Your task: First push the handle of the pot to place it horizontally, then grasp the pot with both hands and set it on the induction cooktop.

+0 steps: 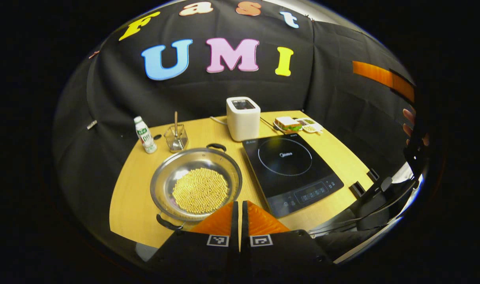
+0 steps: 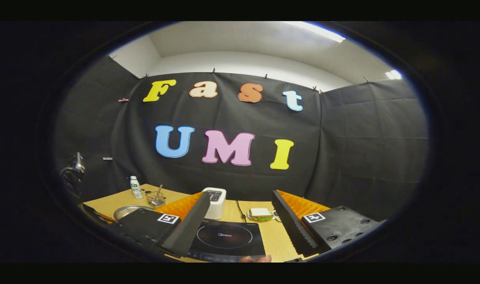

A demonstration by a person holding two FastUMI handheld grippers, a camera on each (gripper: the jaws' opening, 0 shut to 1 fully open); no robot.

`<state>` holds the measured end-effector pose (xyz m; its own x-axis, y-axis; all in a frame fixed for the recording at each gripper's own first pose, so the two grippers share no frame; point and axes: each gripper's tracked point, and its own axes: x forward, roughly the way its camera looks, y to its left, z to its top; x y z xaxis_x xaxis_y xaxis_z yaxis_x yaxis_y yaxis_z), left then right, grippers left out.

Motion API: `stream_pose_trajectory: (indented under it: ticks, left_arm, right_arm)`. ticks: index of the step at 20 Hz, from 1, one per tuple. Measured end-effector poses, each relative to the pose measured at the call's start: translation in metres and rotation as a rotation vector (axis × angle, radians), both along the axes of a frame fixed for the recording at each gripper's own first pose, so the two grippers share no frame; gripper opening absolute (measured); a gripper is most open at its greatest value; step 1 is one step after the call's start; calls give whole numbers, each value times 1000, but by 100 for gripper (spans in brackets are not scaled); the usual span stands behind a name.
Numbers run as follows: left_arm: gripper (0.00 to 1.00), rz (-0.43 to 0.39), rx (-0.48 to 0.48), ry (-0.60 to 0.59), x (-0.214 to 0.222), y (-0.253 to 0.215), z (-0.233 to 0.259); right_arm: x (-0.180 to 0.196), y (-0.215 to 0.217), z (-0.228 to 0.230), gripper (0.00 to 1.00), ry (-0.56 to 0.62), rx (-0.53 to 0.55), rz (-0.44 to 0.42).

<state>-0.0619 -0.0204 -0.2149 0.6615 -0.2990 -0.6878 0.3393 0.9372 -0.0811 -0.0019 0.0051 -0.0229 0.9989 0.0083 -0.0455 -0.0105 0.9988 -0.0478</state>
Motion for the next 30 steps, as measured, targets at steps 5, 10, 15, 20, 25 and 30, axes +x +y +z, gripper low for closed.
stream_pose_trajectory:
  ticks: [5,10,15,20,25,30]
  left_arm:
    - [5,10,-48,196,-11,26,-44]
    - [5,-19,-53,395,-19,52,-90]
    - [5,-1,-5,477,1,81,-112]
    - [5,-13,41,526,9,97,-129]
    - [5,23,40,534,14,110,-134]
    - [5,97,-6,529,25,129,-135]
  right_arm:
    - [0,-2,-4,98,7,-7,-1]
    - [0,-8,-7,98,17,-5,-10]
    - [0,-14,-11,98,25,-9,-20]
    - [-2,-19,-15,98,33,-7,-34]
    - [-3,-20,-18,98,42,-5,-39]
    - [-2,-17,-22,98,46,-13,-27]
